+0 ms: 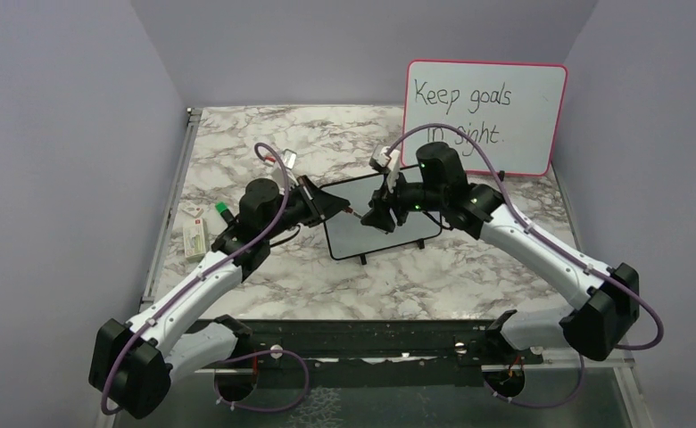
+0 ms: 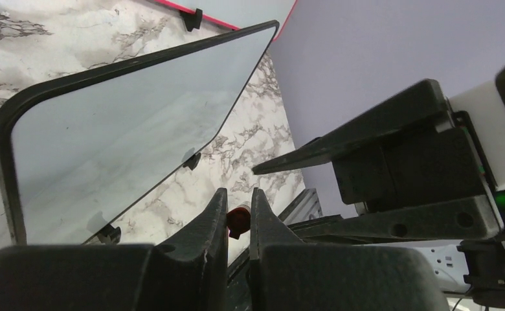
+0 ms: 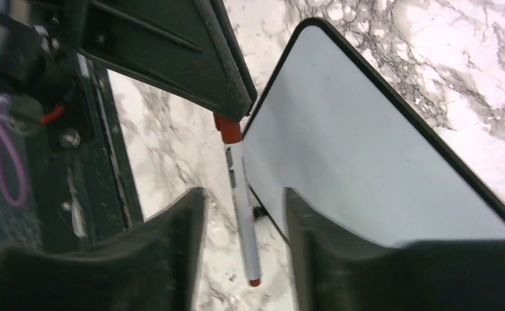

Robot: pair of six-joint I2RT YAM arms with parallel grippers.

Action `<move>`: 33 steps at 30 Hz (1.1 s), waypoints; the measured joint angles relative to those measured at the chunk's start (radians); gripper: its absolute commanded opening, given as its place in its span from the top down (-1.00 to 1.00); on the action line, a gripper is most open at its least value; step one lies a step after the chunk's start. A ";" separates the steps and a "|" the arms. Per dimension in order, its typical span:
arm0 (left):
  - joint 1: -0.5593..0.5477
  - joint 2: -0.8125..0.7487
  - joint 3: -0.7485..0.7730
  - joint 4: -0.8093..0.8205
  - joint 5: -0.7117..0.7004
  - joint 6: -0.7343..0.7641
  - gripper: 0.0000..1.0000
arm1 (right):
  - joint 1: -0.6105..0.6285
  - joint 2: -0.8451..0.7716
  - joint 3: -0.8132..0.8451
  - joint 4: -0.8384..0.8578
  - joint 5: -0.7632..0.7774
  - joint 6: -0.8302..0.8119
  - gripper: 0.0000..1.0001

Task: Write a sentence on the whiteboard
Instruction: Open the whiteboard marker at the center of the board.

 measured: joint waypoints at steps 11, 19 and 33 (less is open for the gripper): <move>0.000 -0.132 -0.112 0.058 -0.103 -0.101 1.00 | 0.000 -0.221 -0.203 0.328 0.099 0.216 -1.00; 0.000 -0.220 -0.195 0.097 -0.183 -0.179 1.00 | 0.000 -0.301 -0.378 0.544 0.247 0.420 -1.00; 0.000 -0.294 -0.228 0.142 -0.280 -0.260 1.00 | 0.000 -0.276 -0.507 0.797 0.279 0.733 -0.86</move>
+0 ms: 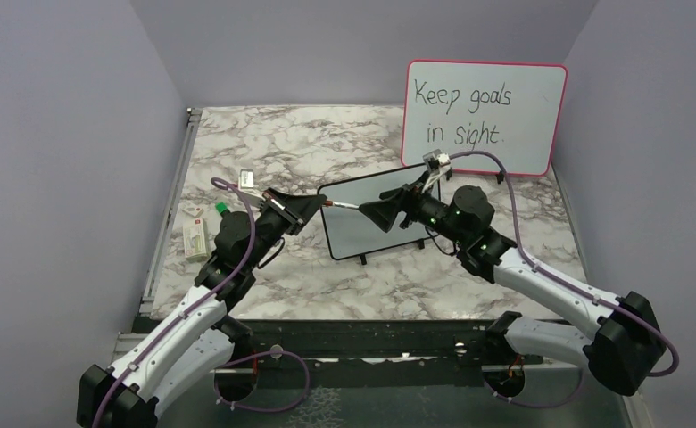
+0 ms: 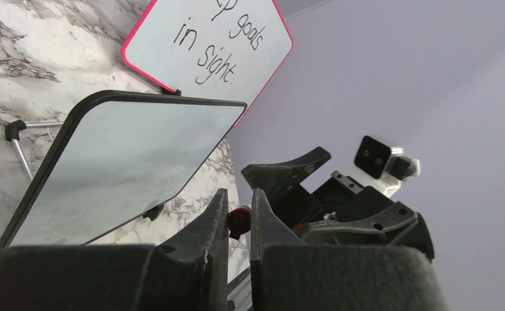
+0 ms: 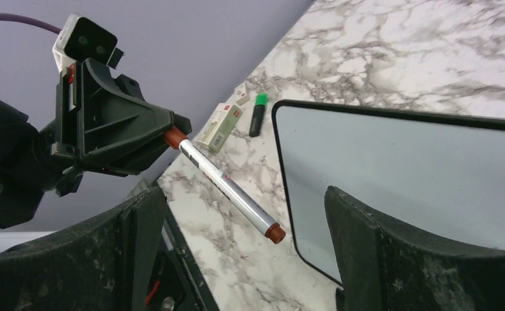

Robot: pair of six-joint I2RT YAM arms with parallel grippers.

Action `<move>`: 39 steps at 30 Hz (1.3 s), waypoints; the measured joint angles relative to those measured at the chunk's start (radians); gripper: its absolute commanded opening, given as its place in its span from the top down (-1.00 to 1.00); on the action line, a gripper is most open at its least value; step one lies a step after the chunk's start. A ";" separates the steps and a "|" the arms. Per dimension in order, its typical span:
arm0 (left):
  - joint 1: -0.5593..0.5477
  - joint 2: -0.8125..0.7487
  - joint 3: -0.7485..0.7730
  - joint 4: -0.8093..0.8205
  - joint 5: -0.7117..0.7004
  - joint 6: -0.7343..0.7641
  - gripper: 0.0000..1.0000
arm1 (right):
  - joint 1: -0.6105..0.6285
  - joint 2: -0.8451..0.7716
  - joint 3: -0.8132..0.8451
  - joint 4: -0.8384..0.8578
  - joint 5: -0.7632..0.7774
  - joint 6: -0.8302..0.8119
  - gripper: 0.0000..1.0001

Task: Write a sentence on the whiteboard
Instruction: Open the whiteboard marker at the center of the board.

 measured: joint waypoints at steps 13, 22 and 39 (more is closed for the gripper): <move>0.000 0.012 -0.001 0.066 0.014 -0.047 1.00 | 0.000 0.125 -0.044 0.296 -0.148 0.219 -0.34; 0.000 0.034 -0.001 0.131 0.059 -0.078 1.00 | 0.000 0.142 -0.030 0.322 -0.199 0.259 0.08; 0.000 0.075 -0.002 0.198 0.108 -0.138 1.00 | -0.018 0.139 -0.029 0.372 -0.243 0.303 0.29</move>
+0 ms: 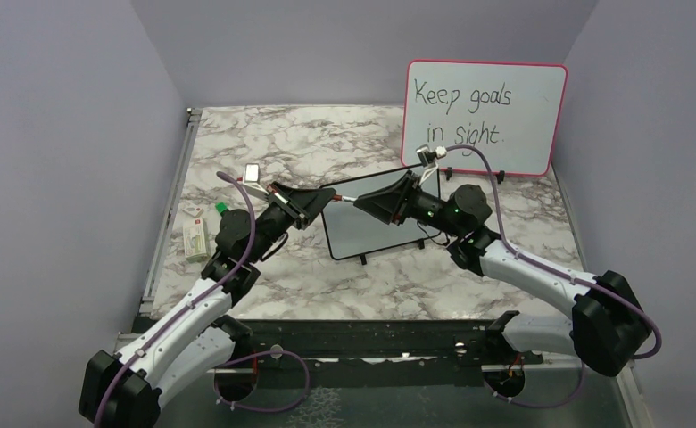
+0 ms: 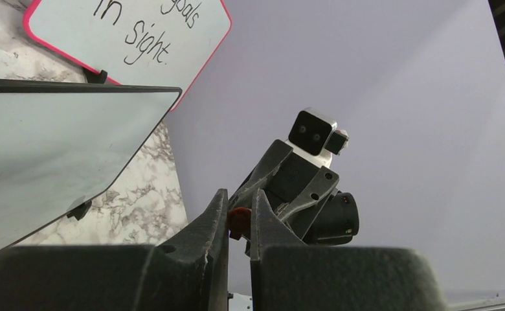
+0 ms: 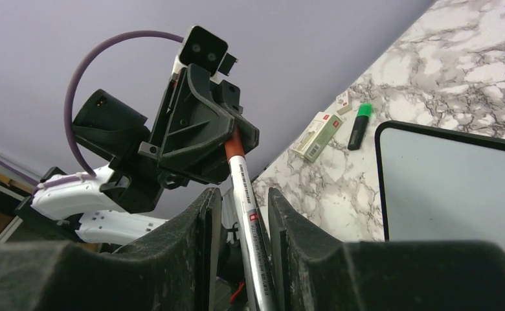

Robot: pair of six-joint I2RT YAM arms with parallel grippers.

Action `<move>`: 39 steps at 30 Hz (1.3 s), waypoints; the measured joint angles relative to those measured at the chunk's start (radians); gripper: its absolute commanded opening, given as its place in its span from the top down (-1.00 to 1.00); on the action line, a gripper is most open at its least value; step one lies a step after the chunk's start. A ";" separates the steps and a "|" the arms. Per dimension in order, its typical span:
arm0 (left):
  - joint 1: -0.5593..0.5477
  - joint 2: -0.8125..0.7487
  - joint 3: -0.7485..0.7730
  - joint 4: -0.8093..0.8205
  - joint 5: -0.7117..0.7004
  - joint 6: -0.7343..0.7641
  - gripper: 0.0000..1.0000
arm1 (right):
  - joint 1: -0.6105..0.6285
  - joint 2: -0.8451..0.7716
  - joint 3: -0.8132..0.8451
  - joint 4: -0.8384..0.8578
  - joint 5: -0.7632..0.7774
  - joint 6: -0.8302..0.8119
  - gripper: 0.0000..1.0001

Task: Write a sentence on the whiteboard
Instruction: Open the whiteboard marker at the center of the board.

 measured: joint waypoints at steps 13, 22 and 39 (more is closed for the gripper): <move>0.000 0.008 0.000 0.031 0.011 -0.022 1.00 | -0.011 0.000 0.000 0.034 -0.037 0.029 0.66; 0.006 0.039 0.002 0.040 0.046 -0.018 1.00 | -0.023 -0.010 0.015 -0.034 -0.064 -0.026 0.42; 0.005 0.043 0.006 0.037 0.087 0.000 1.00 | -0.026 -0.019 0.034 -0.103 -0.124 -0.056 0.80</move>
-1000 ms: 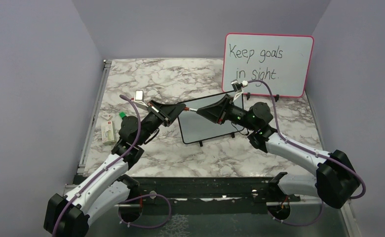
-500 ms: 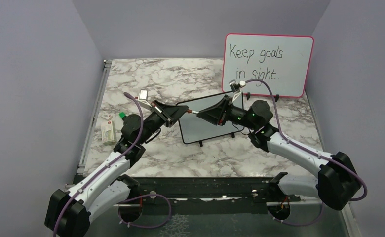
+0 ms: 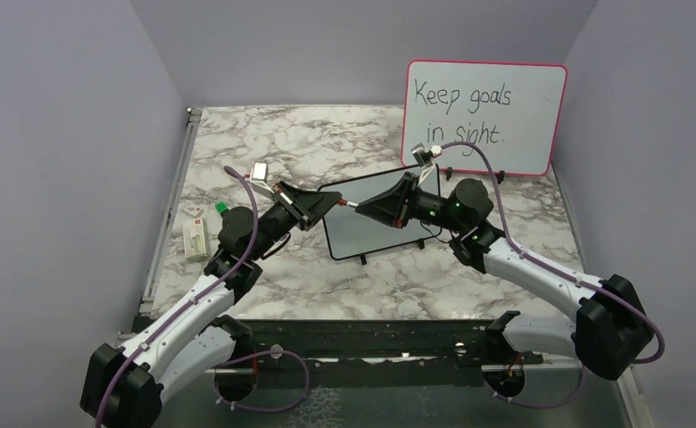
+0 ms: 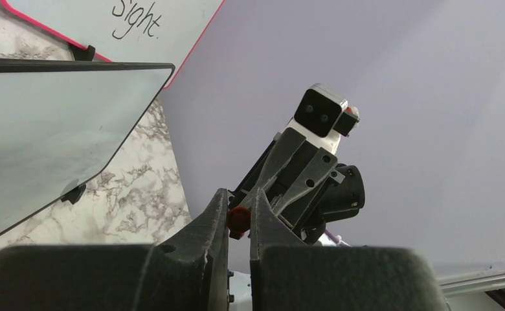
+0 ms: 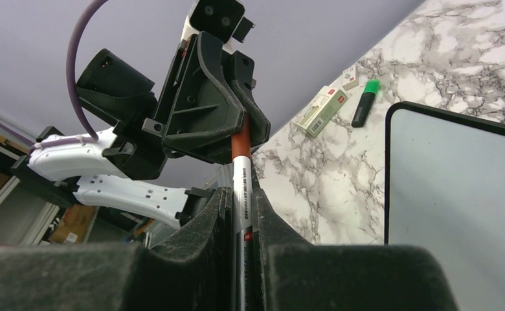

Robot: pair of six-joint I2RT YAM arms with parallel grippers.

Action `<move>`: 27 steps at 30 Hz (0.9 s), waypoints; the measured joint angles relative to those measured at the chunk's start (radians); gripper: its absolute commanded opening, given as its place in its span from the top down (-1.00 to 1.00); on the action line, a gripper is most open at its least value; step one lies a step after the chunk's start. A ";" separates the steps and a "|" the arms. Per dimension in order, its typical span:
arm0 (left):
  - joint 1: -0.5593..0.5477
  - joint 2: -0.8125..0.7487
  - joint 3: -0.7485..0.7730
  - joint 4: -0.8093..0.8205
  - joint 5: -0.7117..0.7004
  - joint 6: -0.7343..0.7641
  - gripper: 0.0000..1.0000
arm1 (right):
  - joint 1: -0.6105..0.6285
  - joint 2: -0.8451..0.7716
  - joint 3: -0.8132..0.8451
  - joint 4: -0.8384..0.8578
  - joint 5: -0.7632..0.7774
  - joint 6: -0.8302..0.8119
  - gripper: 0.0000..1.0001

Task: Write a sentence on the whiteboard
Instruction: Open the whiteboard marker at the center of the board.

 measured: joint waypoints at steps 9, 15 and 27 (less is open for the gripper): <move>-0.010 -0.052 -0.038 -0.006 -0.027 -0.025 1.00 | 0.001 -0.004 0.000 -0.005 -0.006 -0.002 0.99; -0.026 -0.101 -0.082 -0.006 -0.062 -0.056 1.00 | 0.006 -0.005 -0.001 -0.025 -0.027 -0.019 0.99; -0.006 -0.169 -0.139 -0.036 -0.282 -0.018 1.00 | -0.013 -0.155 -0.033 -0.178 -0.041 -0.132 0.99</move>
